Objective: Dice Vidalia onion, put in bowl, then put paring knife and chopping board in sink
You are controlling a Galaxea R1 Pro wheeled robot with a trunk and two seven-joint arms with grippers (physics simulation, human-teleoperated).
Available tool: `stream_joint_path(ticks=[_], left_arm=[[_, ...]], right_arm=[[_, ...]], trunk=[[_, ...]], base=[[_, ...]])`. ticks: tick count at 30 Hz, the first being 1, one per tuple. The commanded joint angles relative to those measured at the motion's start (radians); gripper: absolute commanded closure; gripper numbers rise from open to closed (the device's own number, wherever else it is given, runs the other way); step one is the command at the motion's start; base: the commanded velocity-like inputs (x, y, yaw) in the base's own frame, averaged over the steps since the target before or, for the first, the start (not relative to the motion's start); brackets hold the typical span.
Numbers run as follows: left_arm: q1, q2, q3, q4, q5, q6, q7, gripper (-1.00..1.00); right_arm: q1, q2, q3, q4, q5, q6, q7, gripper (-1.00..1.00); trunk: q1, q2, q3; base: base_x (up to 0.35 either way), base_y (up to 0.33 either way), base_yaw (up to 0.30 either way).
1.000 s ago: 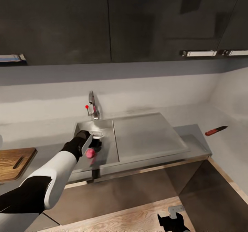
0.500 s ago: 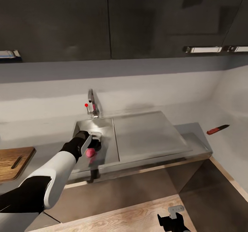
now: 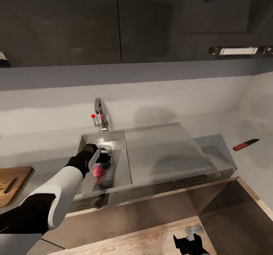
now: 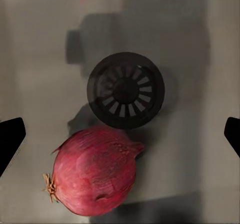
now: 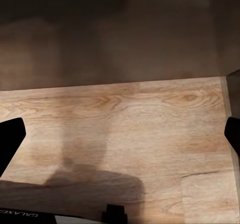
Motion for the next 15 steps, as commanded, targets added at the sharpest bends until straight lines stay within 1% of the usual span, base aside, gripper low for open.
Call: stream_joint_path(ticks=[1,8,15], left_arm=[[-0.001,0.000,0.000,-0.001,0.001,0.005,0.004,-1.00],[0.001,0.000,0.000,0.007,0.001,0.004,0.004,-1.00],[0.001,0.000,0.000,0.019,0.001,0.003,0.004,-1.00]], right_arm=[[-0.001,0.000,0.005,0.001,-0.003,-0.003,0.003,-1.00],[-0.001,0.000,0.005,0.002,-0.003,-0.003,0.003,-1.00],[-0.001,0.000,0.005,0.001,-0.003,-0.003,0.003,-1.00]], trunk=[[0.001,-0.002,-0.004],[0.001,-0.002,-0.015],[0.001,-0.002,-0.026]], base=[[0.004,0.054,0.000],[0.001,0.021,0.000],[-0.023,0.051,0.000]])
